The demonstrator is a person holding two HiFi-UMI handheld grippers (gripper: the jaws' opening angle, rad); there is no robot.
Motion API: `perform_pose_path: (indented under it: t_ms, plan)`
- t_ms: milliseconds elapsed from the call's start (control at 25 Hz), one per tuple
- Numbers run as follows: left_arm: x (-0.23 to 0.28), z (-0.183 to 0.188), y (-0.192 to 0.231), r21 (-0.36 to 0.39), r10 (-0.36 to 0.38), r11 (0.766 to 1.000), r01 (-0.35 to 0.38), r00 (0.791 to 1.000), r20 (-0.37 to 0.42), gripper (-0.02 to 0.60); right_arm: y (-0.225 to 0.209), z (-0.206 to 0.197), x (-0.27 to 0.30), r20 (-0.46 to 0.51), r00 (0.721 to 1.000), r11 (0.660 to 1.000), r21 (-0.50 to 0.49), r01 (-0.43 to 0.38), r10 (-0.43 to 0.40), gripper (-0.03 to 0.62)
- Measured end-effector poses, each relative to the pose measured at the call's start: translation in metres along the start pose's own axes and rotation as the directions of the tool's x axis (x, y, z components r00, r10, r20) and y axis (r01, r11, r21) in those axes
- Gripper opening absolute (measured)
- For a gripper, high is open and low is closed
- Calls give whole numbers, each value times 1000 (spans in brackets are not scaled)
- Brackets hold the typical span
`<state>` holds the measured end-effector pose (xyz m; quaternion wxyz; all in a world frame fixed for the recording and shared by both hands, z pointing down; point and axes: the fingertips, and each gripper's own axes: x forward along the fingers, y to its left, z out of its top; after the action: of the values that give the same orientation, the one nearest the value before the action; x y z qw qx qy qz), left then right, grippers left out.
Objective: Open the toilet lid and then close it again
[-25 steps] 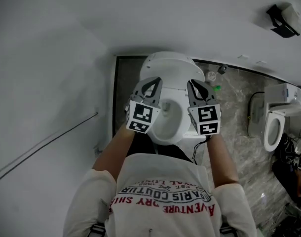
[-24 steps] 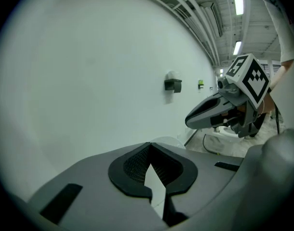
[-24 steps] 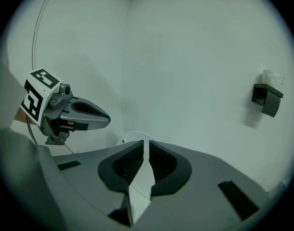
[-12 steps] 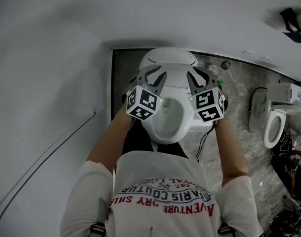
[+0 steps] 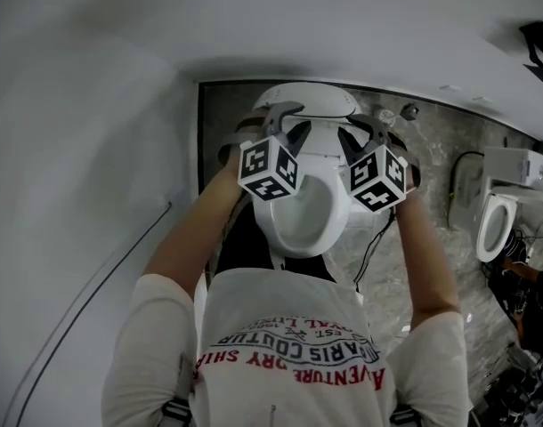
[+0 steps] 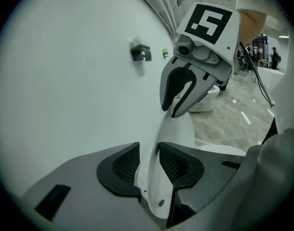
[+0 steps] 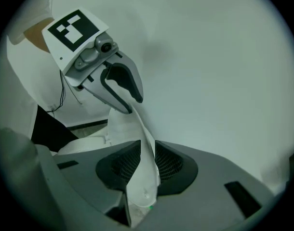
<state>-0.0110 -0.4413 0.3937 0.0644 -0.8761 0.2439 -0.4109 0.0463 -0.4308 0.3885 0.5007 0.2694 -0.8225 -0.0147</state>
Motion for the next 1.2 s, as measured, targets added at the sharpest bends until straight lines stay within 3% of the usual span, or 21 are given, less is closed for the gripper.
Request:
perform_pose_path:
  t_ms: [200, 240, 360, 520, 1000, 1200]
  plan:
    - [13, -6, -9, 51, -75, 996, 76, 997, -23, 120, -3, -4, 8, -20, 1000, 1000, -14, 6, -6, 48]
    - [13, -6, -10, 74, -77, 994, 79, 997, -24, 95, -3, -4, 8, -23, 1000, 1000, -28, 2, -2, 48]
    - [10, -5, -15, 126, -72, 989, 74, 997, -20, 72, 2, -4, 5, -31, 999, 996, -88, -20, 17, 48]
    - [5, 1, -24, 125, -63, 990, 61, 998, 14, 69, 9, -10, -3, -32, 999, 988, -151, -22, 17, 46]
    - [-35, 3, -72, 134, 15, 991, -22, 999, 52, 66, 61, -20, -42, -12, 997, 981, -176, -76, 75, 41]
    - [-54, -4, -102, 170, 26, 985, -37, 997, 69, 60, 95, -25, -57, -5, 996, 970, -227, -88, 90, 34]
